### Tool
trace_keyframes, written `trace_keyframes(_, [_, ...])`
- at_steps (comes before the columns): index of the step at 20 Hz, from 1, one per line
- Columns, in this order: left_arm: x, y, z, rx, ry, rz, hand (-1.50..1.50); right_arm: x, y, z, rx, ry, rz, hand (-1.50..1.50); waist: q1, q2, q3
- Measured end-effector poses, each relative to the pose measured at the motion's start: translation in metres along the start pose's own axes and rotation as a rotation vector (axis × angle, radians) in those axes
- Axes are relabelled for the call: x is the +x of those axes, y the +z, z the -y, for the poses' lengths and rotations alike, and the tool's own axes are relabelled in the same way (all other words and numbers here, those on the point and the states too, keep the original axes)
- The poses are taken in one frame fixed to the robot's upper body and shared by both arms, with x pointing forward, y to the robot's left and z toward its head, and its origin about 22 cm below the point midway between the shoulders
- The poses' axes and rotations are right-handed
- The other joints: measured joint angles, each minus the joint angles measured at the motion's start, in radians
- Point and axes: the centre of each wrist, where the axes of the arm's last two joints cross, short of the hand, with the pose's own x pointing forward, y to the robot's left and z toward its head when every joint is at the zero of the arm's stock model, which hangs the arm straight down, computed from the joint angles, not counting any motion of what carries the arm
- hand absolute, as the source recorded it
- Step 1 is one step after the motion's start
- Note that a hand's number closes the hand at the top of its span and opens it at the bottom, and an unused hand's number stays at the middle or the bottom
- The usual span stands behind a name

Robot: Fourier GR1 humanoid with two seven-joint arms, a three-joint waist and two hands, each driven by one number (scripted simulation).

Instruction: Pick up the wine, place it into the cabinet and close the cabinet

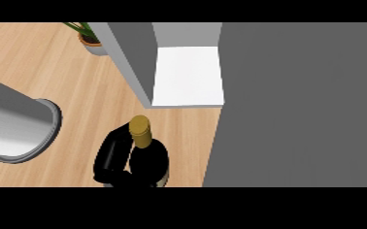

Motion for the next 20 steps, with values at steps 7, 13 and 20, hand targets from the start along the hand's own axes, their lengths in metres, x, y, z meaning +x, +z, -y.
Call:
trace_keyframes(7, [0.011,-0.022,0.024,0.058,-0.066,0.040,1.50,-0.003,0.003,0.002,-0.004,0.012,-0.006,-1.50,-0.001,0.002,0.000])
trace_keyframes(13, [0.017,-0.045,0.028,0.100,-0.139,0.049,1.50,-0.005,0.007,0.005,-0.004,0.027,-0.005,-1.50,-0.003,0.002,0.000])
trace_keyframes(20, [0.018,-0.083,0.026,0.095,-0.192,0.042,1.50,-0.007,0.009,0.008,-0.008,0.034,0.004,-1.50,-0.007,0.004,0.000])
